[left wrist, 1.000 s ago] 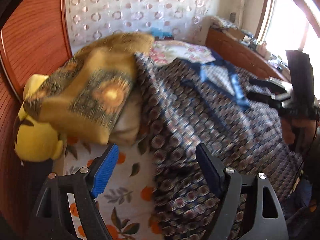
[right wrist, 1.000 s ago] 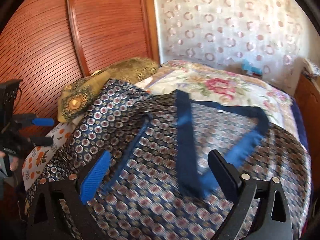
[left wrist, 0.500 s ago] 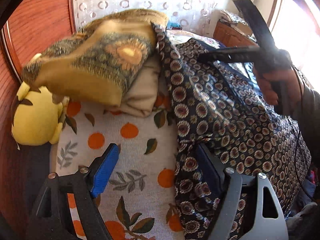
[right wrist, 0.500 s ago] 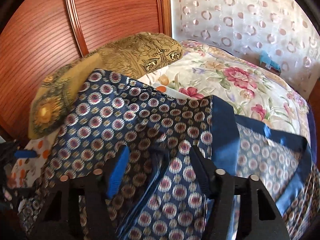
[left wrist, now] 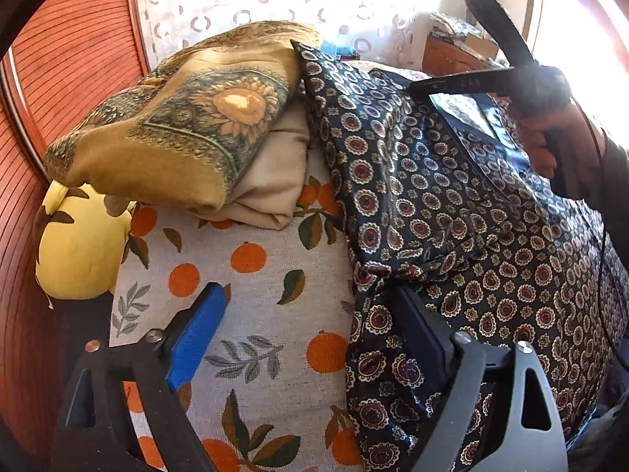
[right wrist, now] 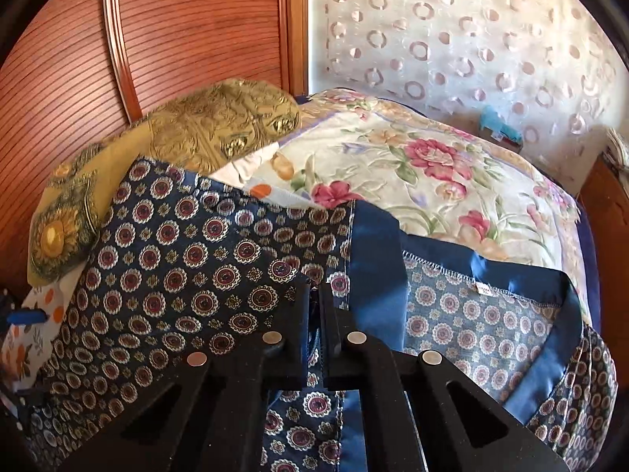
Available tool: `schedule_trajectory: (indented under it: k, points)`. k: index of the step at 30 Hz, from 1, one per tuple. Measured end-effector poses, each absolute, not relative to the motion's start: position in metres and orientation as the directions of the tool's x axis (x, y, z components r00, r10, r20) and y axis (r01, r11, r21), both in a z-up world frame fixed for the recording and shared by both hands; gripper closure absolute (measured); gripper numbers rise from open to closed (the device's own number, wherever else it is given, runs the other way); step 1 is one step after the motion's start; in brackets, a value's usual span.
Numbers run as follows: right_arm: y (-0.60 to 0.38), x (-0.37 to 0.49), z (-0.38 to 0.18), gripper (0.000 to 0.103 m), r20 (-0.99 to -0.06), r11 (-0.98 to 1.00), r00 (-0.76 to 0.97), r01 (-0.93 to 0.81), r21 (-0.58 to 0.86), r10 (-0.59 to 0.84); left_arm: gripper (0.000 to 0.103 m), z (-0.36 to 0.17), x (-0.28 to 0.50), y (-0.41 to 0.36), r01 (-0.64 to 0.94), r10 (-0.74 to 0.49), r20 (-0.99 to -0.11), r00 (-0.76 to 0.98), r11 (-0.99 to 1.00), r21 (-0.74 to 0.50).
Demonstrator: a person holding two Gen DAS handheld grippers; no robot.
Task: Fold small clothes
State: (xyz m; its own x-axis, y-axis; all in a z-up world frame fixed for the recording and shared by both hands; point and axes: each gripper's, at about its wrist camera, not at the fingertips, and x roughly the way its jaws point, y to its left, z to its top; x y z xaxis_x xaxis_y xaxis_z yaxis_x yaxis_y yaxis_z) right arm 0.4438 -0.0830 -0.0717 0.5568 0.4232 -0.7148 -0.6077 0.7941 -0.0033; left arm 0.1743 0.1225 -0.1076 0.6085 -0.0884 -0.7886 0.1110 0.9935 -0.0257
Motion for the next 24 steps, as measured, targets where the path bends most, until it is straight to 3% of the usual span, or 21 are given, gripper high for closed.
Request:
schedule_trajectory:
  k: [3,6,8,11,19,24]
  points:
    - [-0.085,0.441,-0.073,0.095,-0.71,0.796,0.554,-0.604,0.015,0.434,0.013,-0.107,0.175,0.122,0.115,-0.088,-0.789,0.609,0.993,-0.023]
    - [-0.095,0.434,-0.066,0.077,-0.689,0.792,0.56,-0.61,0.033,0.46,0.013,-0.107,0.175,0.122,0.116,-0.087,-0.788,0.609,0.993,-0.021]
    - [-0.107,0.422,-0.06,0.057,-0.667,0.788,0.568,-0.614,0.048,0.482,0.013,-0.107,0.175,0.122,0.115,-0.087,-0.788,0.609,0.993,-0.021]
    - [-0.13,0.401,-0.053,0.038,-0.634,0.786,0.582,-0.615,0.068,0.51,0.013,-0.107,0.175,0.122,0.115,-0.087,-0.788,0.609,0.993,-0.021]
    - [-0.21,0.325,-0.052,0.037,-0.636,0.826,0.634,-0.563,0.011,0.441,0.013,-0.106,0.175,0.122,0.115,-0.087,-0.788,0.609,0.993,-0.021]
    - [-0.267,0.286,-0.058,0.037,-0.647,0.88,0.652,-0.47,0.063,0.394,0.013,-0.106,0.175,0.122,0.115,-0.087,-0.788,0.609,0.993,-0.021]
